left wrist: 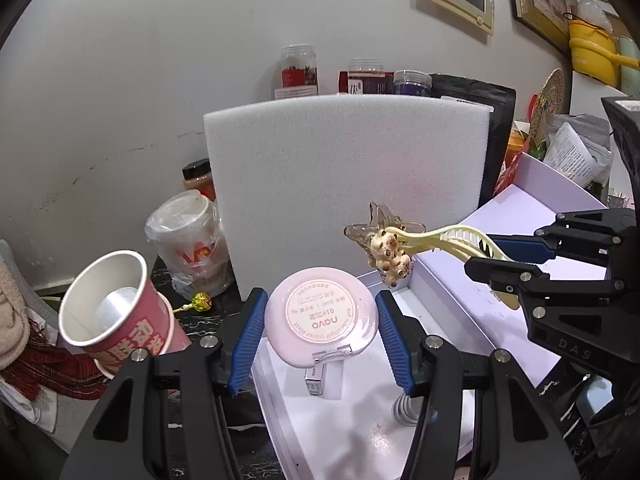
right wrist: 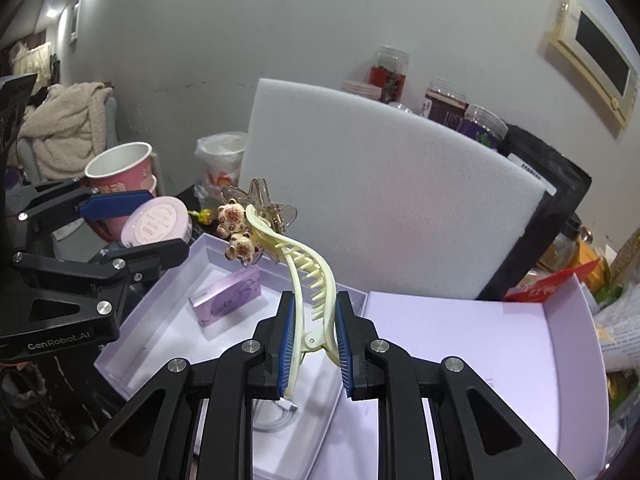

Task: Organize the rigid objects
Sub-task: 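Lower the compact and claw clip with both tools into the gift box, then open the right tool to drop the claw clip while the left tool releases the compact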

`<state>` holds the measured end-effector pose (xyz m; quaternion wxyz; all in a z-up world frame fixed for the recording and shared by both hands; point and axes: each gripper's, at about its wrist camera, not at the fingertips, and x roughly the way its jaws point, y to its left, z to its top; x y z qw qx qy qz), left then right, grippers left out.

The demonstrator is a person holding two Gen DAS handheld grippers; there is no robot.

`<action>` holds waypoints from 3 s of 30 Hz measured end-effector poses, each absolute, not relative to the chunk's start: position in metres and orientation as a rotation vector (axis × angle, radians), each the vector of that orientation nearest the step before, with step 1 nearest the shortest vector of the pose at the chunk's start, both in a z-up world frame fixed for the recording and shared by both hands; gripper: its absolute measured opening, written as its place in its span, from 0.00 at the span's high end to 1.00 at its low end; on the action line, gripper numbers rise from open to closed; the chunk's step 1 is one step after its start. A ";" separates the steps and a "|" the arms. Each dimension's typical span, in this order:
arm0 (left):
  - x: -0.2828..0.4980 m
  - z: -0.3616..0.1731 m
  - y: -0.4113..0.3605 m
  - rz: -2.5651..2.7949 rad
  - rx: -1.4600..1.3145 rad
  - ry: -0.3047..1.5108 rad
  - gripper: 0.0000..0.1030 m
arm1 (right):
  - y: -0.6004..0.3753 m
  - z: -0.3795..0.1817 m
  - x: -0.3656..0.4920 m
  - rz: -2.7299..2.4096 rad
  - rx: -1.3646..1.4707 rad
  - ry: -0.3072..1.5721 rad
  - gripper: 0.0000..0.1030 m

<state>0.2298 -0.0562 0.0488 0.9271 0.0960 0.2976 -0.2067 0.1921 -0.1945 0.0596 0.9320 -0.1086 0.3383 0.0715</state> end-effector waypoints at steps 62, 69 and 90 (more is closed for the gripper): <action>0.284 -0.036 -0.071 -0.406 0.281 0.855 0.46 | -0.193 -0.042 0.245 0.134 -0.207 0.943 0.72; 0.273 -0.036 -0.071 -0.422 0.286 0.847 0.46 | -0.196 -0.036 0.236 0.129 -0.205 0.929 0.60; 0.253 0.005 -0.060 -0.355 0.231 0.781 0.37 | -0.209 -0.001 0.204 0.083 -0.175 0.869 0.60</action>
